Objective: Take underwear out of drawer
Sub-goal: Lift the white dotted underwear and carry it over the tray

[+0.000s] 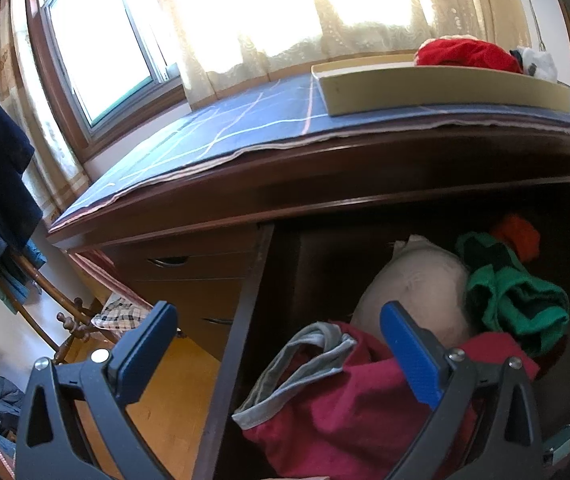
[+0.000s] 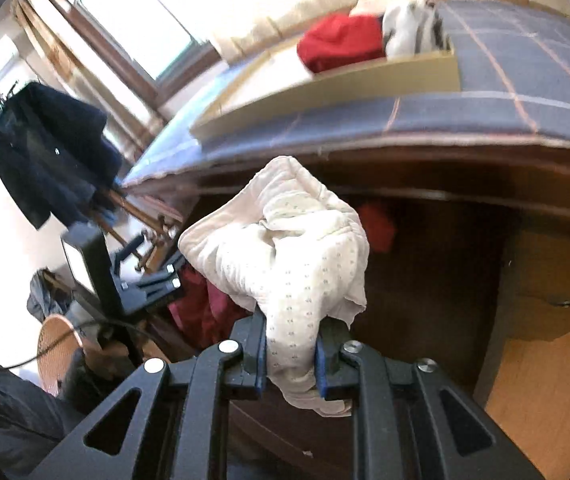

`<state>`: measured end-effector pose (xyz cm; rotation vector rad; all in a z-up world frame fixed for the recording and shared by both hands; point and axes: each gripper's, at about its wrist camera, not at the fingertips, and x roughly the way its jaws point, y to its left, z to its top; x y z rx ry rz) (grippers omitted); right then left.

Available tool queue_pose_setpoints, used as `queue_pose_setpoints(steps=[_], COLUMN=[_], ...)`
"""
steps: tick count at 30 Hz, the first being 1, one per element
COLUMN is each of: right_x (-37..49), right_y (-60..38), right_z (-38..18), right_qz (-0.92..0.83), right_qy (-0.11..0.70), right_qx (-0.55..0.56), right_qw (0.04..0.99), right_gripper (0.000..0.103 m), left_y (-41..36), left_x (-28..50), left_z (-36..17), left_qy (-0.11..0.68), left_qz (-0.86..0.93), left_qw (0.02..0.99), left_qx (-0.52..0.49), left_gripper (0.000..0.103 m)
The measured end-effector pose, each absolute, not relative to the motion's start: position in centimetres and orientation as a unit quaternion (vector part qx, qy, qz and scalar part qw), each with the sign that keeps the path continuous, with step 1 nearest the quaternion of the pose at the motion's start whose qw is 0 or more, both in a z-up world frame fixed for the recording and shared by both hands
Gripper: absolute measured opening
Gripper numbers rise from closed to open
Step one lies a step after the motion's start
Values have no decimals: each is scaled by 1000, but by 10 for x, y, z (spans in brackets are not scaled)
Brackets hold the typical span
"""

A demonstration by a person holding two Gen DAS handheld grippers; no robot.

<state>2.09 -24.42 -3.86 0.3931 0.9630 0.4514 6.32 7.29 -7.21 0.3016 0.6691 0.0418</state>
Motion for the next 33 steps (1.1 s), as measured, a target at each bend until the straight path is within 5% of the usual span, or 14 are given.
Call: queue_pose_setpoints(steps=[33], right_x=[126], right_y=[-210], right_z=[52], right_qz=[213], right_qy=[279], right_qx=[238], right_qw=[906], right_gripper=[20], left_y=[72], left_x=[55], left_z=[-71], left_qy=[309], left_qz=[27], left_qw=[936], left_qx=[167], left_gripper=[103])
